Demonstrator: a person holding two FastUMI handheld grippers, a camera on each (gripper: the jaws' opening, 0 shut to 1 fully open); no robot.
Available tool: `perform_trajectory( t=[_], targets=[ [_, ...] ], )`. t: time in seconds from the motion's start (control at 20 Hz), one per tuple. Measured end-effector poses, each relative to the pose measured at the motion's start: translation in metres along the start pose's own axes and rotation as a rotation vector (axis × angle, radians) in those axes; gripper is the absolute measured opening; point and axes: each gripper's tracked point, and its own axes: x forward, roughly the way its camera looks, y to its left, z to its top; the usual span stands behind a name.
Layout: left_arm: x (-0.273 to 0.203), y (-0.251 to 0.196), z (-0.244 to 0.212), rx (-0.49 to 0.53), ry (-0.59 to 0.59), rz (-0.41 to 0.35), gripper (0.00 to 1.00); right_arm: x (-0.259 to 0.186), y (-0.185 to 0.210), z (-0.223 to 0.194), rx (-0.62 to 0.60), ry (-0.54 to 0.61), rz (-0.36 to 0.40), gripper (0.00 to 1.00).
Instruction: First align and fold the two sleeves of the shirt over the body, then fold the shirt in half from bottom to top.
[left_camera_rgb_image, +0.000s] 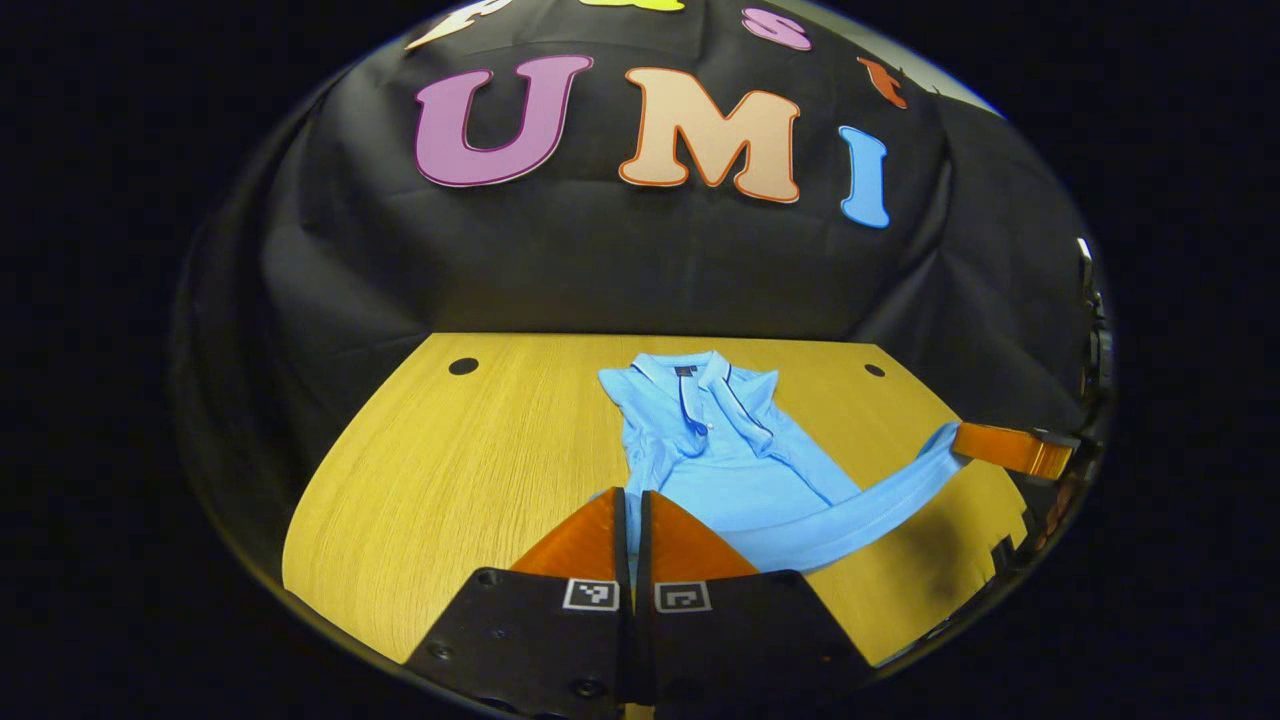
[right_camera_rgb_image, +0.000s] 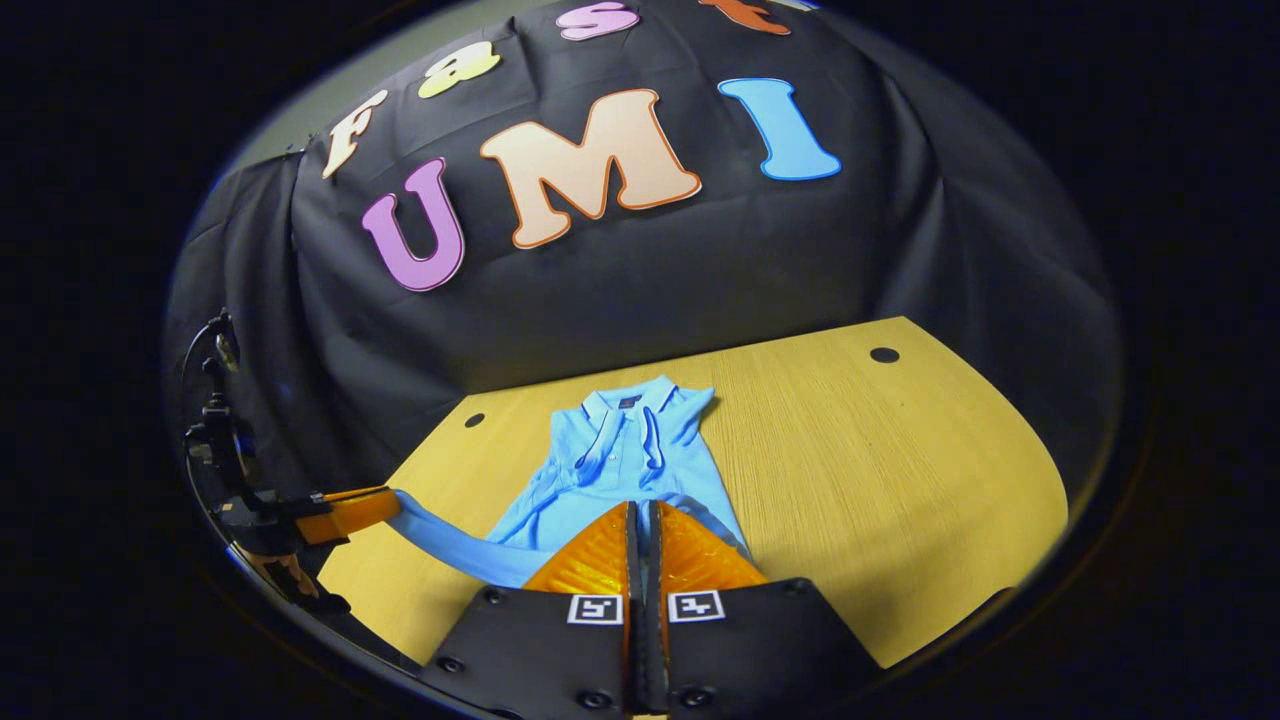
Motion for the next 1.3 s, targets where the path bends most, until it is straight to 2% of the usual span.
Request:
perform_trajectory(
  t=[0.3,0.6,0.8,1.0,1.15,1.3],
  targets=[
    [0.049,0.007,0.037,0.021,-0.005,0.018,0.00,0.057,0.000,0.056,0.015,-0.049,0.007,0.02],
    [0.109,0.024,0.065,0.007,-0.011,0.048,0.01,0.125,-0.008,0.083,0.010,-0.055,0.005,0.02],
    [0.156,0.040,0.071,-0.026,0.014,0.074,0.00,0.175,-0.027,0.086,0.028,-0.033,-0.026,0.02],
    [0.202,0.046,0.072,-0.029,0.036,0.084,0.00,0.229,-0.050,0.071,0.055,0.000,-0.070,0.02],
    [0.233,0.051,0.065,-0.010,0.054,0.112,0.00,0.253,-0.064,0.064,0.131,0.042,-0.098,0.02],
    [0.253,0.055,0.054,0.022,0.071,0.145,0.00,0.269,-0.076,0.052,0.132,0.063,-0.132,0.02]
  ],
)
